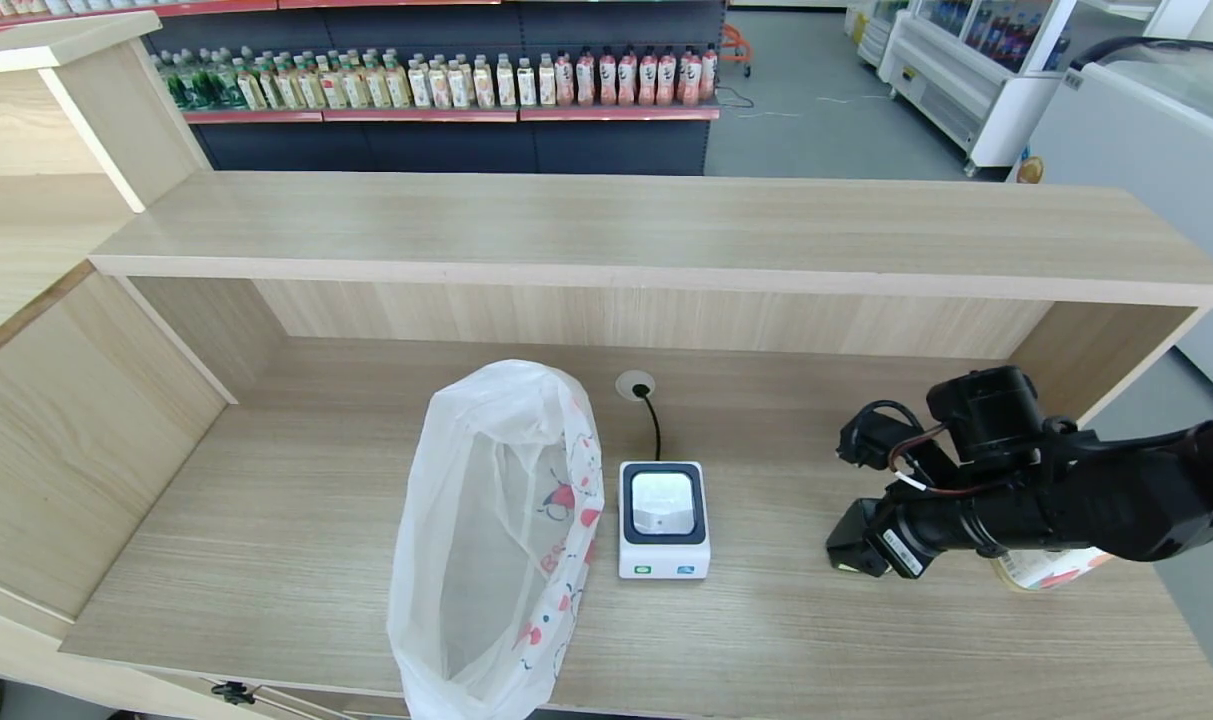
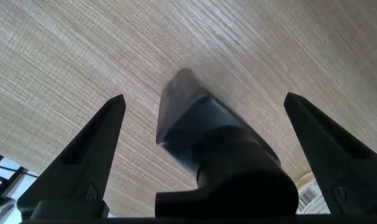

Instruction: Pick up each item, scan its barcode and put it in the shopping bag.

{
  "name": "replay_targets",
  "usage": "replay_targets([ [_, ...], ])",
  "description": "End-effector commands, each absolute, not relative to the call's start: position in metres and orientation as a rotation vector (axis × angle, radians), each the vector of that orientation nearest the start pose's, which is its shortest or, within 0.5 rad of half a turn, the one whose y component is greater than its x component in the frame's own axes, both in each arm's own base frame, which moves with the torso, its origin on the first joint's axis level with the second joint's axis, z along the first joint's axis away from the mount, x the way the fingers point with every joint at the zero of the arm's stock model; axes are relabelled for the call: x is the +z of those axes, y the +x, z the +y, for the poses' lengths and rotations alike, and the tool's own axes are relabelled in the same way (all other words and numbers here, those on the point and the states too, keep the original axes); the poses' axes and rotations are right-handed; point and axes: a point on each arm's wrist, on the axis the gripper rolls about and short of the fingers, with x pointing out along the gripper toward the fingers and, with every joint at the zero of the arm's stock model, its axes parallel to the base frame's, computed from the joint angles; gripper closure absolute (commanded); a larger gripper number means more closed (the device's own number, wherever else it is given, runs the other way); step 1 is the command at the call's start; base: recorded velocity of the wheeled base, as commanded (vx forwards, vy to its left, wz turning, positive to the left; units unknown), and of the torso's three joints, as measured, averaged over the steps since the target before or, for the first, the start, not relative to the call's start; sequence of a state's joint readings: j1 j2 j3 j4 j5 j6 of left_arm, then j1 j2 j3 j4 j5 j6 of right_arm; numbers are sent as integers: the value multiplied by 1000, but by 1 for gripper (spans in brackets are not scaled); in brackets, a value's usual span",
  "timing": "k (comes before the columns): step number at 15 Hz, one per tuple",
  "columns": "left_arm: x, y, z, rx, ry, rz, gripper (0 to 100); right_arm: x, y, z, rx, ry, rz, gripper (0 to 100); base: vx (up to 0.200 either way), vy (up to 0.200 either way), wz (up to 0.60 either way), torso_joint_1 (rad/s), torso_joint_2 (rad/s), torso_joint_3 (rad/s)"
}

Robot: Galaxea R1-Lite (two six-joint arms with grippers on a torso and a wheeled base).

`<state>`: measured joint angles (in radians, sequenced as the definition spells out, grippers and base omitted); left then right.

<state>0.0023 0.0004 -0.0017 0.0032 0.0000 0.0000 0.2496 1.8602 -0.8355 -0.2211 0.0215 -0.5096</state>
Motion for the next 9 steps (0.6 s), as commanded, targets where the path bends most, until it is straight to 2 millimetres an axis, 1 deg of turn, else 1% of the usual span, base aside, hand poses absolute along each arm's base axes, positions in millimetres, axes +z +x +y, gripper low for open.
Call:
replay_targets([
  [1,76,-23,0,2,0,2,0,98,307,79,472,-565,730,0,0,0,0,0,0,0],
  [2,76,-23,0,3,0,2,0,96,307,80,506,-553,729,0,0,0,0,0,0,0],
  [3,76,-23,0,3,0,2,0,93,307,82,513,-552,739,100,0,0,0,0,0,0],
  [6,76,-23,0,3,0,2,0,92,309,85,520,-551,734,100,0,0,0,0,0,0],
  [9,76,-23,0,3,-2,2,0,104,313,86,512,-549,687,100,0,0,0,0,0,0],
])
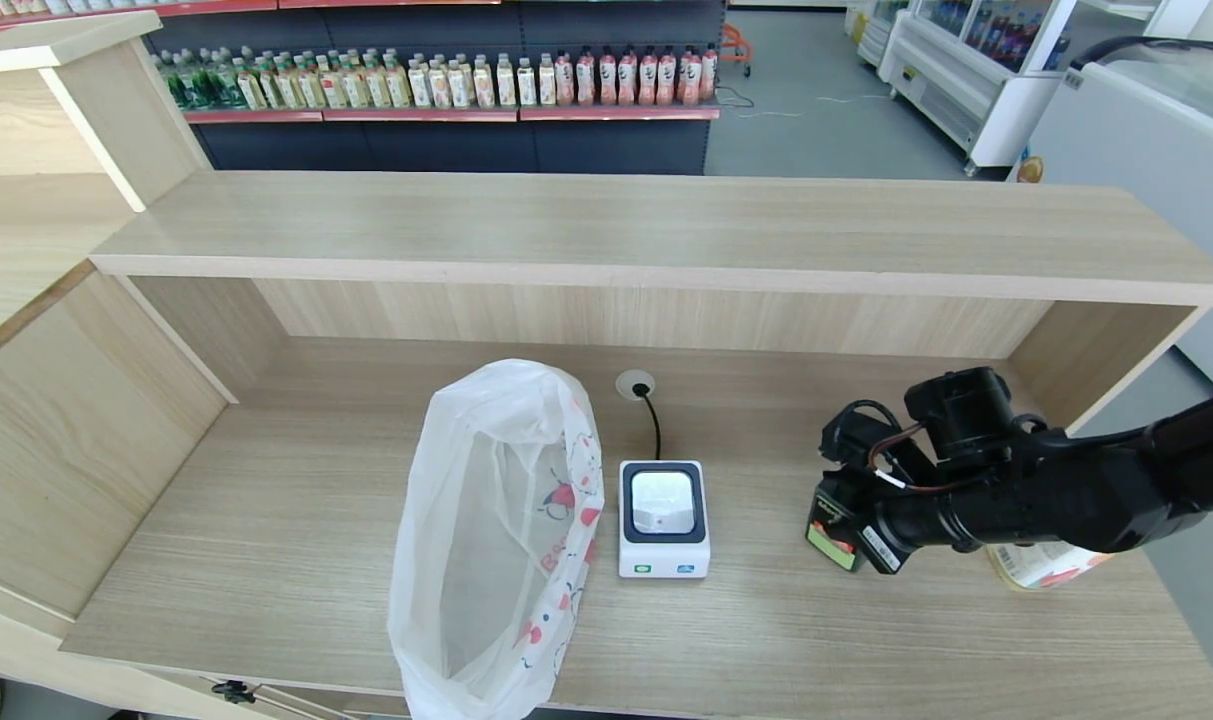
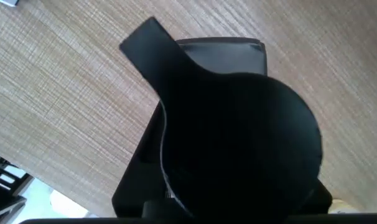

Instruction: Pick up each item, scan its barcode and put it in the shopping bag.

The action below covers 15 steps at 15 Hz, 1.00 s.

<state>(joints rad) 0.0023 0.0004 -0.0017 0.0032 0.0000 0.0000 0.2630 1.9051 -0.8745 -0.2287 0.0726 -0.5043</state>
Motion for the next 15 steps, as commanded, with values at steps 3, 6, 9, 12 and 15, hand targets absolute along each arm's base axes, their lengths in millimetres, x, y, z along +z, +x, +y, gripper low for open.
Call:
replay_targets([
  [3,76,-23,0,3,0,2,0,120,297,80,495,-551,653,100,0,0,0,0,0,0],
  [6,76,-23,0,3,0,2,0,127,278,68,470,-546,648,100,0,0,0,0,0,0],
  [9,76,-23,0,3,0,2,0,154,210,45,426,-586,542,100,0,0,0,0,0,0],
  [12,76,-23,0,2,0,2,0,146,156,22,412,-855,425,100,0,0,0,0,0,0],
  [15,76,-23,0,3,-2,2,0,151,132,22,555,-1072,229,100,0,0,0,0,0,0],
])
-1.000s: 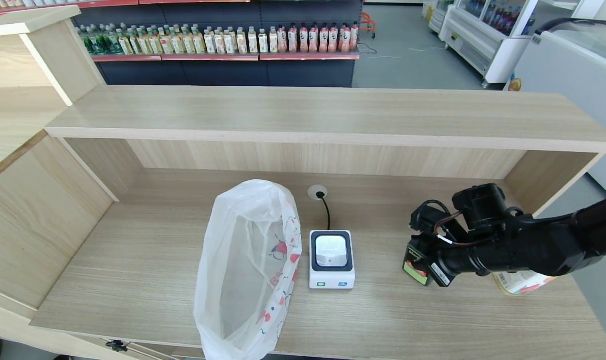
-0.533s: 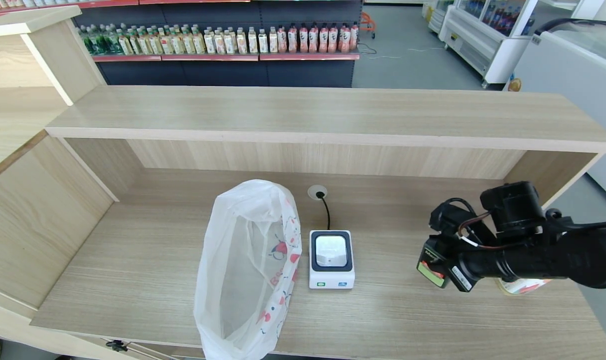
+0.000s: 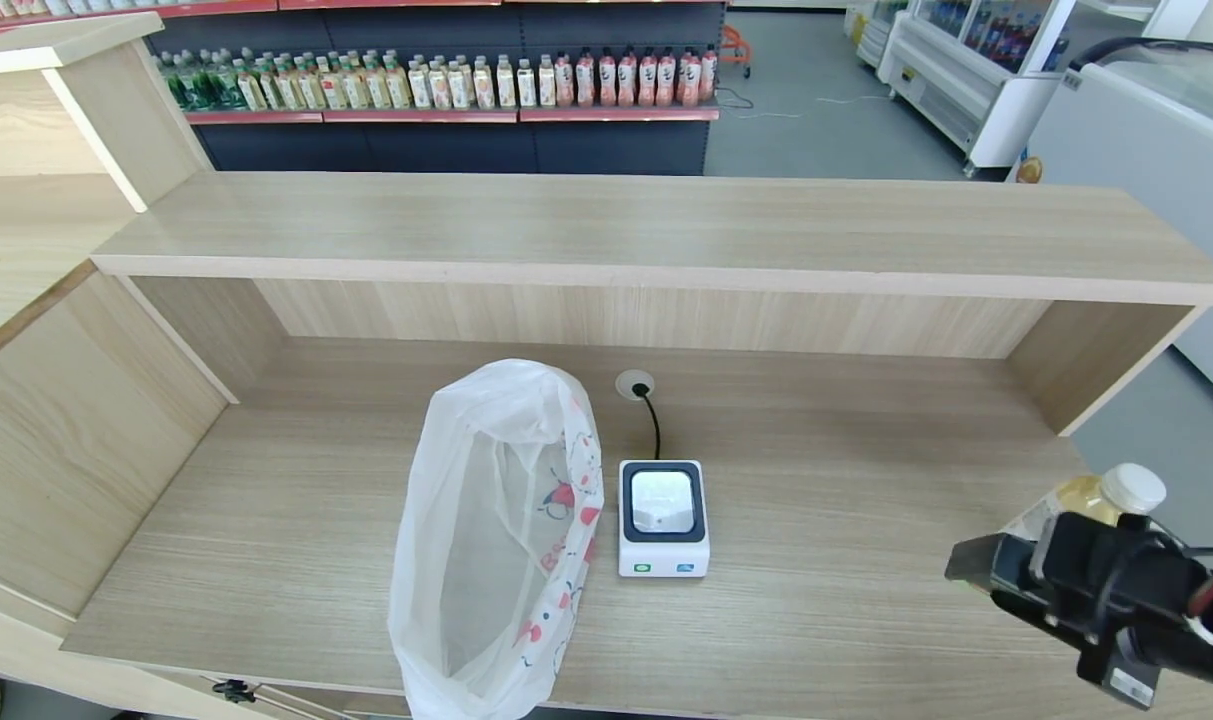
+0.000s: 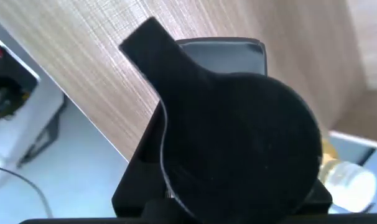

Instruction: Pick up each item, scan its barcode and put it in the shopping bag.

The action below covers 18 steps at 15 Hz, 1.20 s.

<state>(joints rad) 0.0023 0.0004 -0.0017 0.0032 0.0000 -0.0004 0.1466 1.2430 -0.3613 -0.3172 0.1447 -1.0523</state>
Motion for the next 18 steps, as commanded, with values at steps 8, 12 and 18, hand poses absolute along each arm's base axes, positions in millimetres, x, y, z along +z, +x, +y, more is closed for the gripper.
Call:
replay_targets([
  [8,76,-23,0,3,-2,2,0,139,139,14,962,-1979,-765,100,0,0,0,0,0,0],
  [12,76,-23,0,3,0,2,0,136,142,49,1075,-2022,-1153,100,0,0,0,0,0,0],
  [18,76,-23,0,2,0,2,0,137,143,89,1110,-1975,-1550,100,0,0,0,0,0,0],
])
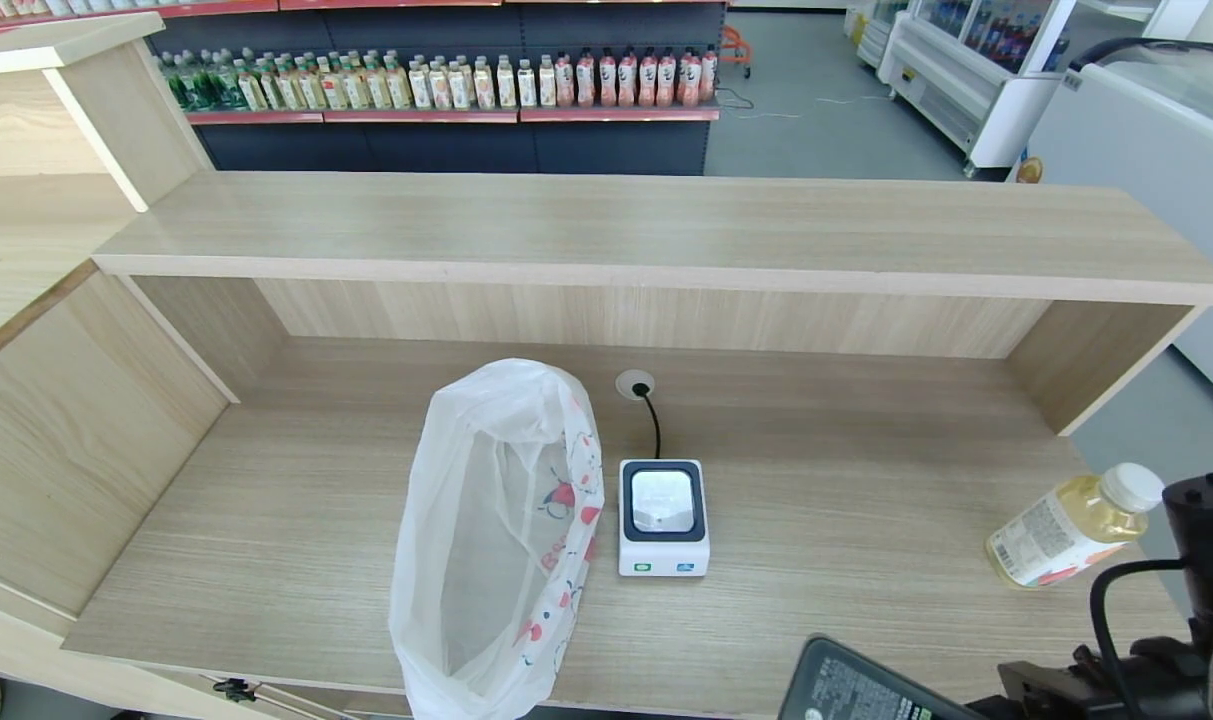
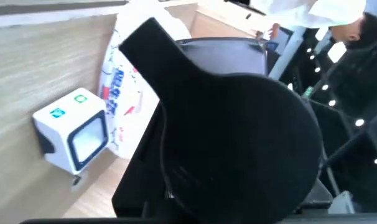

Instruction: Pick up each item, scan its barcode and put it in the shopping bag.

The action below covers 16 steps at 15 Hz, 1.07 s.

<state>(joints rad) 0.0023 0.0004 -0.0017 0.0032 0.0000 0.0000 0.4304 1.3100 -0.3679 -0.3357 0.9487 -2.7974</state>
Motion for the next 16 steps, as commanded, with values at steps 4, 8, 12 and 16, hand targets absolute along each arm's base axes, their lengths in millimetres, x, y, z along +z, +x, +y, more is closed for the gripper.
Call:
replay_targets([
  [4,76,-23,0,2,0,2,0,136,146,92,1052,-1866,-1753,100,0,0,0,0,0,0],
  [8,76,-23,0,3,0,2,0,132,163,100,1088,-1849,-1730,100,0,0,0,0,0,0],
  [12,76,-23,0,3,-2,2,0,127,170,103,1115,-1836,-1715,100,0,0,0,0,0,0],
  [16,76,-23,0,2,-2,2,0,115,184,111,1185,-1798,-1685,100,0,0,0,0,0,0],
])
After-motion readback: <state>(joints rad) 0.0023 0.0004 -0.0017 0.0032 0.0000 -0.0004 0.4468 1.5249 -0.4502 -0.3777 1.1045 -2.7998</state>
